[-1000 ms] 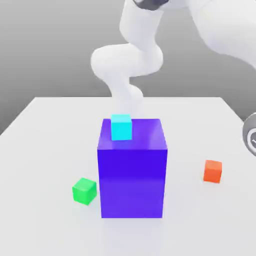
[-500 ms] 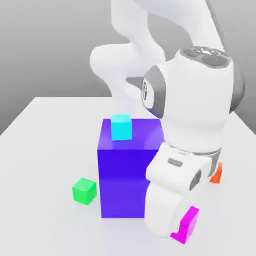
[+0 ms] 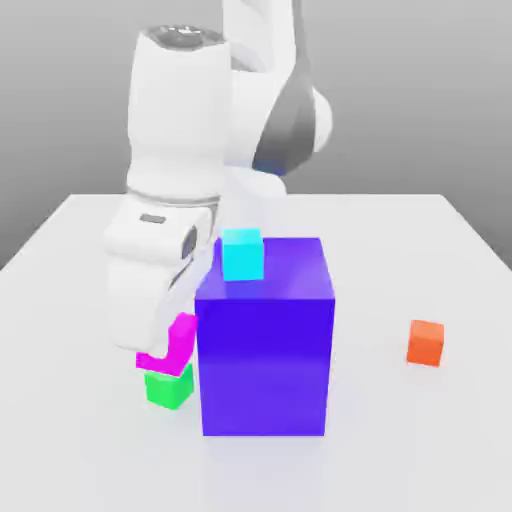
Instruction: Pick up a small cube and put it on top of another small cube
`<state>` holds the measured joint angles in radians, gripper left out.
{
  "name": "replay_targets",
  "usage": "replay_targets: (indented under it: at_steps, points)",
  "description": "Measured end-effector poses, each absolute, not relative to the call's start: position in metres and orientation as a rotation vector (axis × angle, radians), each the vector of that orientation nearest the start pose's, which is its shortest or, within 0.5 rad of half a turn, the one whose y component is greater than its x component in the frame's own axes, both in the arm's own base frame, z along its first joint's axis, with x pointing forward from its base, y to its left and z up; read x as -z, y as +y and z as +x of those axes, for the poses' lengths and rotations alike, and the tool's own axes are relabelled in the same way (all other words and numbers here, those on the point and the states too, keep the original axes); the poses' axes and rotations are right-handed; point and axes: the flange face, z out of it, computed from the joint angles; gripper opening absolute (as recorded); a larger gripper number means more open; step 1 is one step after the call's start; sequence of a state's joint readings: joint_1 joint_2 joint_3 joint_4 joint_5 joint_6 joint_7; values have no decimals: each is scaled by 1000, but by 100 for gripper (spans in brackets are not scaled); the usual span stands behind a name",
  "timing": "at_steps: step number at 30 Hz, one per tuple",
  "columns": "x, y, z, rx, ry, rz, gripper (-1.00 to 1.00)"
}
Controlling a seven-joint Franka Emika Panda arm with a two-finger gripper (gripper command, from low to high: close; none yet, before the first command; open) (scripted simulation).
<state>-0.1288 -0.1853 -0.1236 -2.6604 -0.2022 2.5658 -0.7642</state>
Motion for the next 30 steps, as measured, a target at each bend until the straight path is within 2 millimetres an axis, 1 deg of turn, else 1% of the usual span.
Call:
replay_targets:
  at_steps: [3, 5, 7, 9, 12, 30]
  points:
    - [-293, -119, 374, 25, -1190, -3020, -100]
    - [-282, -127, 349, 13, -1256, -2972, -100]
    - [-270, -132, 324, 6, -1317, -2919, -100]
    - [-252, -128, 307, 2, -1307, -2877, -100]
    - [-243, -126, 302, 14, -1298, -2860, -100]
    - [-217, -123, 307, 58, -1288, -2843, -100]
